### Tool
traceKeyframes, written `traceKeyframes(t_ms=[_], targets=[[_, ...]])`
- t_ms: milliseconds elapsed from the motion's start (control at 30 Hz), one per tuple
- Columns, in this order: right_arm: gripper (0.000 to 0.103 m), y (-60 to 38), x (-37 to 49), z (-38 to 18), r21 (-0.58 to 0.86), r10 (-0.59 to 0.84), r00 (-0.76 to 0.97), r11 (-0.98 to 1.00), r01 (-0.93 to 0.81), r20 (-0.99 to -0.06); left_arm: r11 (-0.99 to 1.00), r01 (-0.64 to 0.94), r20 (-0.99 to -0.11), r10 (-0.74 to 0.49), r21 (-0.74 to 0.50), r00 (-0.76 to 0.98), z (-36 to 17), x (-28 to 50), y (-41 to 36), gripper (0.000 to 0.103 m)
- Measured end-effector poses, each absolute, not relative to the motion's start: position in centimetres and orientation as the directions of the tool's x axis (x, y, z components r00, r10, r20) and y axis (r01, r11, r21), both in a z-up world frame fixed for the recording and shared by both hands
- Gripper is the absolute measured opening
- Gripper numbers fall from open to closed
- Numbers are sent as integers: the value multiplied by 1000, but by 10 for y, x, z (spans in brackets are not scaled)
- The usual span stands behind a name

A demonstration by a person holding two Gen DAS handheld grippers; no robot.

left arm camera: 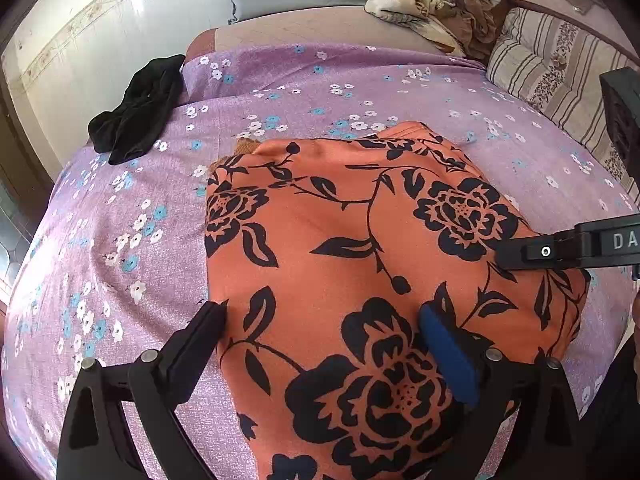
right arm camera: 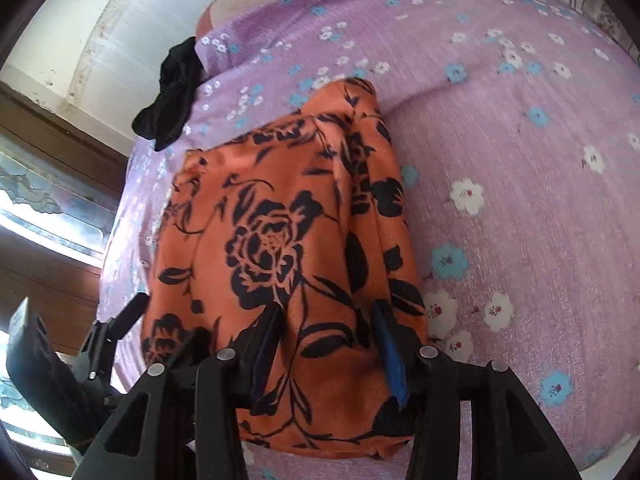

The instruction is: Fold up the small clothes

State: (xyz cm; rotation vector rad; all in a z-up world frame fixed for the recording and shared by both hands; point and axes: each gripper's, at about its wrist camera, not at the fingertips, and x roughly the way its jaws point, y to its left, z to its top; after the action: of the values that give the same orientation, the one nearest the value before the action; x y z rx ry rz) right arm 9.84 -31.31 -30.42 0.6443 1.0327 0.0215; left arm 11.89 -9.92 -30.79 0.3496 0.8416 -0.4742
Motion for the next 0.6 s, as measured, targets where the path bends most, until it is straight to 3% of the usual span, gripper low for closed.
traceKeyframes(t_ms=[267,467,600], targets=[[50,-344,35,-275,613,335,638,739,278,-694,861,508,-796,-289,27,532,-301,116,-84,102],[56,-433,-69,-215,659,146,804,666,351,-576,876,476,-748,-264,78,608,-240,88,-107,102],[58,-515,-158,-193,802,-92,904,429,415,-418,843,512,-716,-253,167,651,-183,72,-147,102]])
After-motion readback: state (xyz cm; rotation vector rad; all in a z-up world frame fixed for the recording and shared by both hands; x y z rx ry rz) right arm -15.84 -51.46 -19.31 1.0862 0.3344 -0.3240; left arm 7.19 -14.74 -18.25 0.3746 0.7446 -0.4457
